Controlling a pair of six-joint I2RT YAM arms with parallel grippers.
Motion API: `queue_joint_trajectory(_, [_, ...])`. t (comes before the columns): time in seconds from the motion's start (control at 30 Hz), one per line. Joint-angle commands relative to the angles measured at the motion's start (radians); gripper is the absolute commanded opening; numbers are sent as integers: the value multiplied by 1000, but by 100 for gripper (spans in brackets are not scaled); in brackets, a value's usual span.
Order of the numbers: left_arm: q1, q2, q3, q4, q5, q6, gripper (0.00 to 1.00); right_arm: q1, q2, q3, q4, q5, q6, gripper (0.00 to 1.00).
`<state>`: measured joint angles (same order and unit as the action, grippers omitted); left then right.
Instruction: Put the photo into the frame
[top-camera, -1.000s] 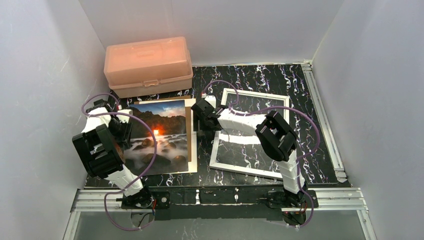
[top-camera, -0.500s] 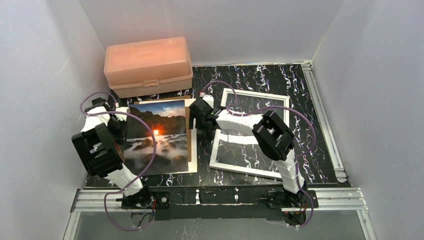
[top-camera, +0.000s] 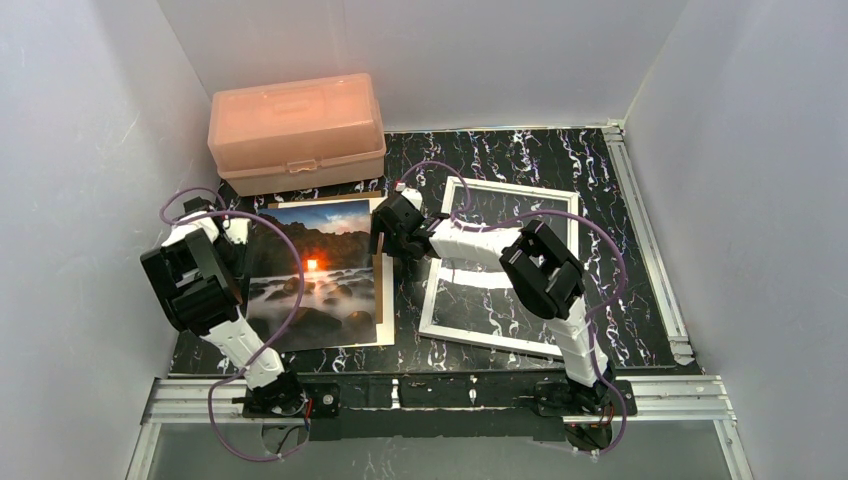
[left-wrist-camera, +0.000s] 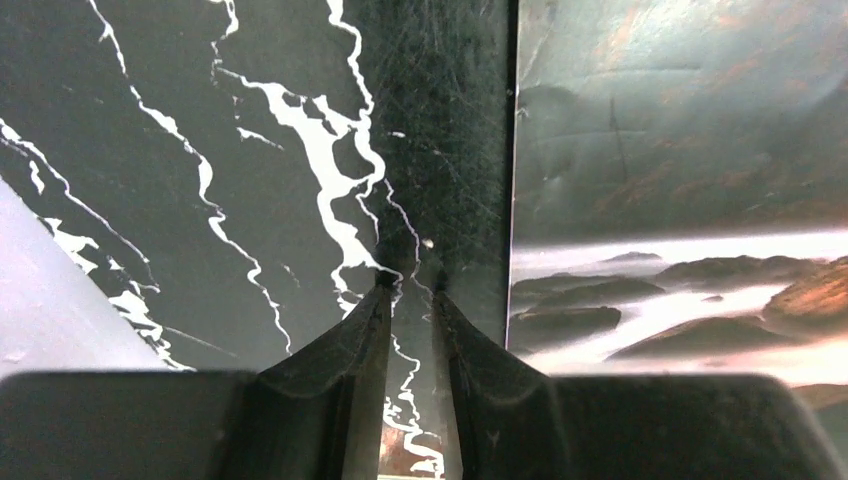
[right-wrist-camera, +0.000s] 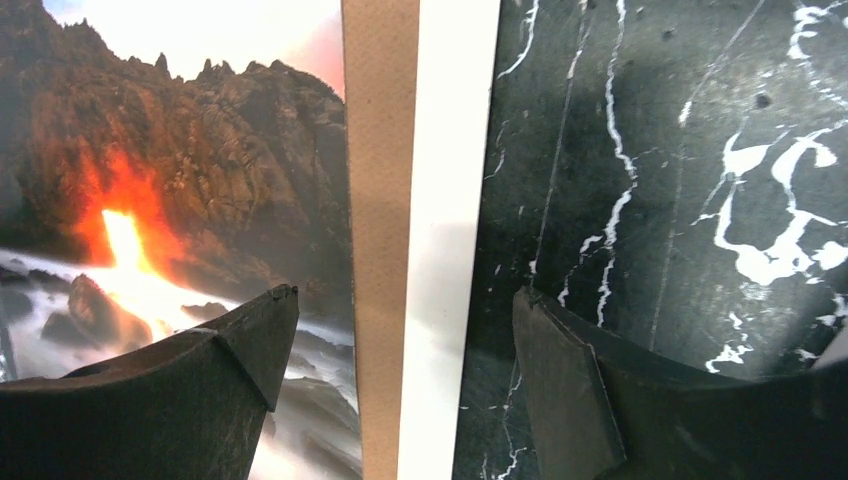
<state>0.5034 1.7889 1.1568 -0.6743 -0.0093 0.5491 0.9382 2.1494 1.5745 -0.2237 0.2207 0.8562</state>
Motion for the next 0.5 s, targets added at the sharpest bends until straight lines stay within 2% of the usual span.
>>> queue_joint_trajectory(0.0, [4, 14, -37, 40, -34, -8, 20, 8, 55, -11, -6, -60, 48, 87])
queue_joint_trajectory(0.47, [-35, 35, -83, 68, -3, -34, 20, 5, 38, -50, 87, -143, 125, 86])
